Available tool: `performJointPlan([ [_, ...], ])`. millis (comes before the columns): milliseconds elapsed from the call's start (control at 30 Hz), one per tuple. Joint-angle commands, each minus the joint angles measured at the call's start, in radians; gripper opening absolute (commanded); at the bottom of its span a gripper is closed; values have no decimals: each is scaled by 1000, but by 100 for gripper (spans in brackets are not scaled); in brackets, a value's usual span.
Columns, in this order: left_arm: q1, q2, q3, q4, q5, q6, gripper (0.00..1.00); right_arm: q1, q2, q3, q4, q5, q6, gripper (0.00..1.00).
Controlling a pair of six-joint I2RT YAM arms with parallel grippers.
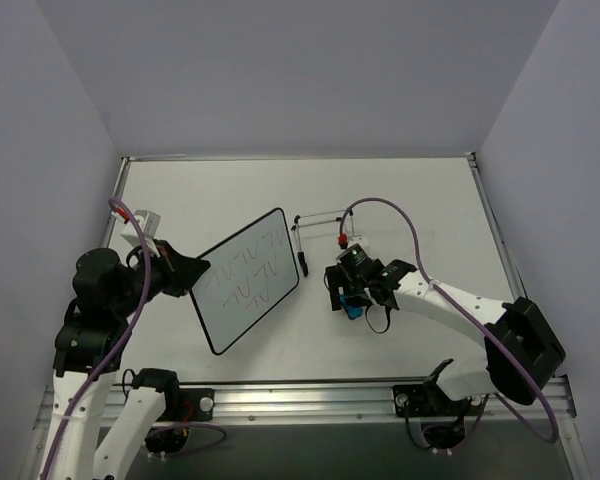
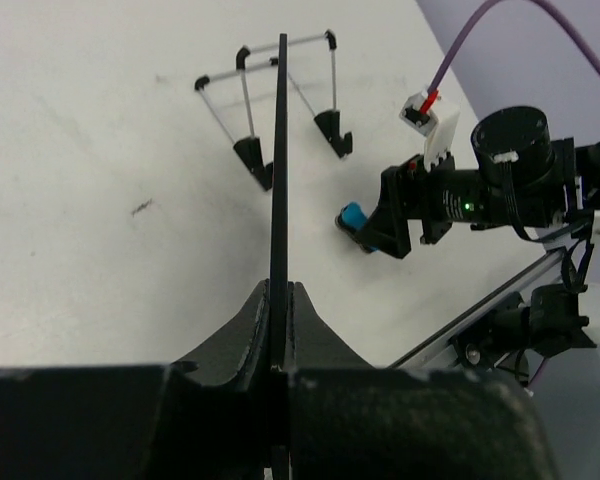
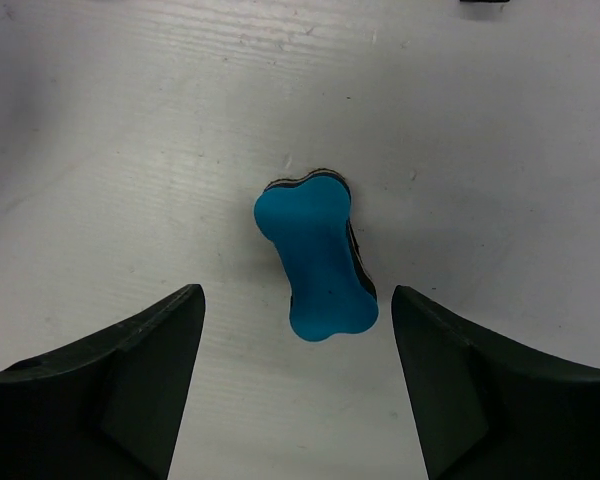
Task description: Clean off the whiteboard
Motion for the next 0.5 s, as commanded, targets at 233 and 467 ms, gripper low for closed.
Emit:
performJointPlan([
  [233,-4,-19,2,-91,42,63,2,-17,170,33,64,-8,-45,49],
  [467,-8,-5,-9,-88,44,57,2,-16,151,33,61,19,-42,37],
])
